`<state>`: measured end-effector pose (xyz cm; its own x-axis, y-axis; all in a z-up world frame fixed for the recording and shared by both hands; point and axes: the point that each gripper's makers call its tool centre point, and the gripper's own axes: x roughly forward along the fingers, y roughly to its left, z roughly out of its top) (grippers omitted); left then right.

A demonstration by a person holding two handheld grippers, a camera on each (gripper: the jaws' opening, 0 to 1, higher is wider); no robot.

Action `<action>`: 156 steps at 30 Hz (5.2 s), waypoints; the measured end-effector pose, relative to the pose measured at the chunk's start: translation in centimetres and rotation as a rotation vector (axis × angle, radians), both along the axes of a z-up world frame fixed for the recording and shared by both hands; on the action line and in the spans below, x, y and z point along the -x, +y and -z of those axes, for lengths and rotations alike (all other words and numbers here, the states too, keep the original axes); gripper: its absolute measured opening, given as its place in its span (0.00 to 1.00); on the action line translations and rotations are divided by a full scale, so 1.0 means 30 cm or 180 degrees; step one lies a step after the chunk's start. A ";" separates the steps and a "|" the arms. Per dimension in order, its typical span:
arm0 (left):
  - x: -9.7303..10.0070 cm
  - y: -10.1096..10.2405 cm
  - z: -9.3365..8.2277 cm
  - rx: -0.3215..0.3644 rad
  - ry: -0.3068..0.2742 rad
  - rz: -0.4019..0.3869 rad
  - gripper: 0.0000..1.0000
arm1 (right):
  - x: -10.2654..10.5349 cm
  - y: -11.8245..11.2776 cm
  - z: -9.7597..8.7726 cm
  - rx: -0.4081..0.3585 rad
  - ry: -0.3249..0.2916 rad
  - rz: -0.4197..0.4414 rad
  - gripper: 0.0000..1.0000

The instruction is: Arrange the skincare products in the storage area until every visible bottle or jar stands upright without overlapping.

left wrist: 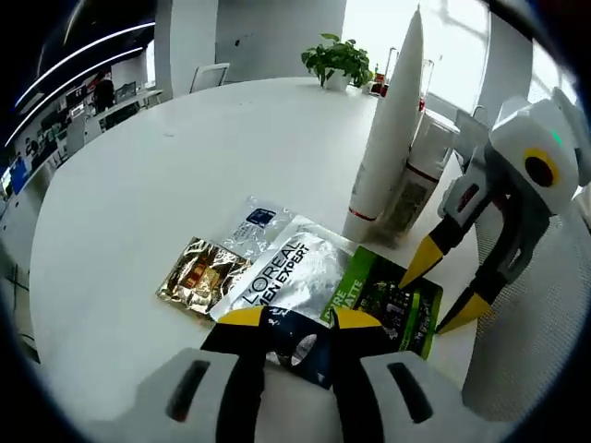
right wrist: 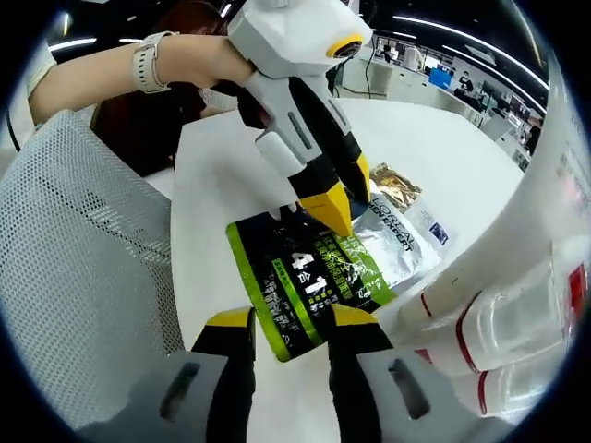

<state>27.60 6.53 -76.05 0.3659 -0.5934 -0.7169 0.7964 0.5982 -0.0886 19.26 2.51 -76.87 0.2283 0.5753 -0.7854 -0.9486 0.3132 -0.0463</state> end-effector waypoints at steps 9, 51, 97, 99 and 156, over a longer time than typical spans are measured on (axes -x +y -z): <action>-0.044 -0.005 0.002 -0.0038 -0.0086 -0.0041 0.20 | -0.022 -0.003 -0.007 0.0065 -0.0170 -0.0004 0.23; -0.085 -0.031 -0.001 -0.0107 -0.0225 0.0013 0.19 | -0.055 -0.025 -0.006 0.0209 -0.0370 -0.0158 0.07; 0.262 -0.011 -0.324 0.0262 -0.0340 -0.0287 0.42 | 0.021 -0.254 -0.385 -0.0623 -0.0705 0.0845 0.40; 0.270 -0.003 -0.336 0.0262 -0.0375 -0.0330 0.45 | 0.013 -0.278 -0.399 -0.0636 -0.0754 0.0945 0.44; 0.369 0.126 -0.377 0.0123 -0.0552 -0.0703 0.99 | 0.014 -0.388 -0.434 -0.0556 -0.0796 0.1279 0.99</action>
